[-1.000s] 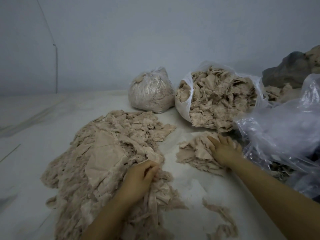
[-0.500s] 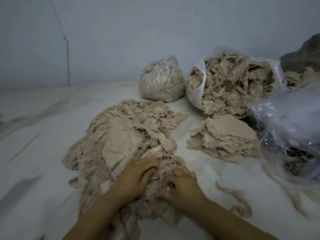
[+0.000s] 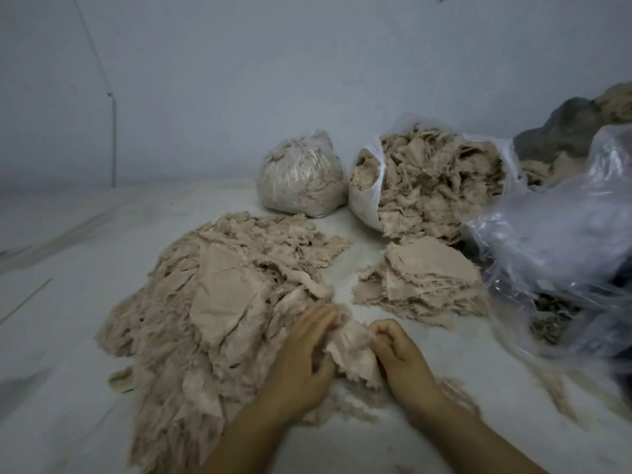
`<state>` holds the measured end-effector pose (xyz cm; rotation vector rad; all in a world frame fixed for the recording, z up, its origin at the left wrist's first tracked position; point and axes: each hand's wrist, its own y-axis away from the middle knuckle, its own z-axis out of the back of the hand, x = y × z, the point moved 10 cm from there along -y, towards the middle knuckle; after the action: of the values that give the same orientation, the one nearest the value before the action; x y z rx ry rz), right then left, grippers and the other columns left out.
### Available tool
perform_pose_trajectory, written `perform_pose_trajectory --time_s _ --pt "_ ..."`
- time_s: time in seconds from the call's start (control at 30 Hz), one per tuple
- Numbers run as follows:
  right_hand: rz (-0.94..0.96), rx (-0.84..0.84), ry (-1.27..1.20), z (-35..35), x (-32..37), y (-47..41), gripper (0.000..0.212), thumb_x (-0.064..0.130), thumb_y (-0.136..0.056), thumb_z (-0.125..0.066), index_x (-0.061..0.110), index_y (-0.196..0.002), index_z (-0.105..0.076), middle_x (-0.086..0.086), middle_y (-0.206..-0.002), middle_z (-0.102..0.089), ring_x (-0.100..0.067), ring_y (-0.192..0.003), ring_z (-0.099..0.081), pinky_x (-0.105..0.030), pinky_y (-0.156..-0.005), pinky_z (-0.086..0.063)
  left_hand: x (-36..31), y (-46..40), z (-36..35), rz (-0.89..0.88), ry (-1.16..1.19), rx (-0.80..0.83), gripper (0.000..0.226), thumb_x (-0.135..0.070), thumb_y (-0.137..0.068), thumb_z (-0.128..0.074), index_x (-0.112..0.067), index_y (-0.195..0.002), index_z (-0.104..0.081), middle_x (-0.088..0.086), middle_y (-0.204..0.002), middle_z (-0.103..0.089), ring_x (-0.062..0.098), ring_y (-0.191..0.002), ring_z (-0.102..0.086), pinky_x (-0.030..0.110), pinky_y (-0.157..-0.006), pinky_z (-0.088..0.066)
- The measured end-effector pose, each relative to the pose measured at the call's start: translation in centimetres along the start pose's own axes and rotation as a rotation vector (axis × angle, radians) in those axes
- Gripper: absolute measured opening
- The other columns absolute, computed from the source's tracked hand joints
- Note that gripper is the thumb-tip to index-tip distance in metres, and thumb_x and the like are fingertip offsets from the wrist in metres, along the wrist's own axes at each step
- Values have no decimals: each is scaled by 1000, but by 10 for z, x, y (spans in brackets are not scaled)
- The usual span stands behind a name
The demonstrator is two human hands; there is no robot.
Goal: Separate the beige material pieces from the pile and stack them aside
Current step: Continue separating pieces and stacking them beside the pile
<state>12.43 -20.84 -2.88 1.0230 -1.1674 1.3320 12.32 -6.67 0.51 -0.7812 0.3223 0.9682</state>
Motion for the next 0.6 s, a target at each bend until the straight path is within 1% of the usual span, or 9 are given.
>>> perform_pose_trajectory --time_s 0.07,0.13,0.2,0.23,0.27,0.3,0.33,0.43,0.6 --pt "-13 -56 -142 6 -1 -3 12 11 -100 -43 14 -95 -53 -6 -85 -61 -8 -71 -59 -21 -65 -48 2 -1 -26 9 -3 138 58 -27 -84 -46 -46 -136 -32 -30 -143 -29 -4 -137 -23 16 -112 -20" --pt "-10 -29 -204 4 -2 -3 11 24 -99 -43 24 -107 -50 -7 -103 -62 -17 -89 -62 -26 -77 -52 12 -7 -29 52 -23 92 51 -24 -82 -47 -29 -132 -52 -13 -131 -53 8 -125 -45 12 -103 -29" --pt "15 70 -83 -7 -2 -2 26 36 -91 -59 33 -113 -47 8 -114 -56 -10 -100 -59 -17 -79 -49 14 -12 -24 96 13 44 42 -22 -77 -50 -23 -116 -66 -12 -111 -64 9 -107 -58 6 -90 -34" --pt "58 115 46 -13 -1 -1 35 38 -84 -70 37 -112 -48 18 -113 -54 -3 -100 -57 -12 -78 -46 12 -12 -24 88 12 48 39 -27 -77 -51 -26 -111 -68 -17 -107 -64 5 -102 -59 7 -87 -36" --pt "117 113 162 -15 4 -1 34 38 -80 -74 38 -107 -53 22 -107 -56 1 -95 -56 -9 -74 -44 11 -12 -25 76 9 53 35 -33 -78 -50 -30 -108 -68 -20 -105 -64 1 -99 -58 8 -86 -37" --pt "169 42 220 -10 8 -4 22 32 -81 -73 35 -98 -59 19 -97 -61 0 -88 -58 -10 -70 -44 14 -11 -25 82 18 46 30 -36 -81 -51 -30 -104 -69 -20 -102 -65 -1 -96 -57 9 -84 -38" --pt "187 -54 195 -1 12 -5 8 24 -85 -69 29 -88 -64 14 -86 -65 -5 -80 -60 -14 -67 -44 17 -11 -23 107 26 20 22 -33 -86 -54 -28 -99 -70 -19 -98 -66 1 -93 -58 10 -81 -39" --pt "147 -235 -20 21 5 -7 21 11 -91 -60 25 -76 -66 8 -75 -67 -9 -71 -61 -20 -63 -48 30 -11 -17 197 22 -71 16 -13 -92 -57 -17 -94 -72 -7 -92 -70 11 -89 -62 14 -73 -39" --pt "124 -353 -172 32 -1 -5 29 4 -90 -59 28 -79 -69 9 -79 -69 -10 -77 -62 -24 -69 -50 25 -9 -4 194 -33 -176 21 -2 -90 -56 -11 -98 -73 -5 -92 -68 7 -84 -56 -6 -69 -28"
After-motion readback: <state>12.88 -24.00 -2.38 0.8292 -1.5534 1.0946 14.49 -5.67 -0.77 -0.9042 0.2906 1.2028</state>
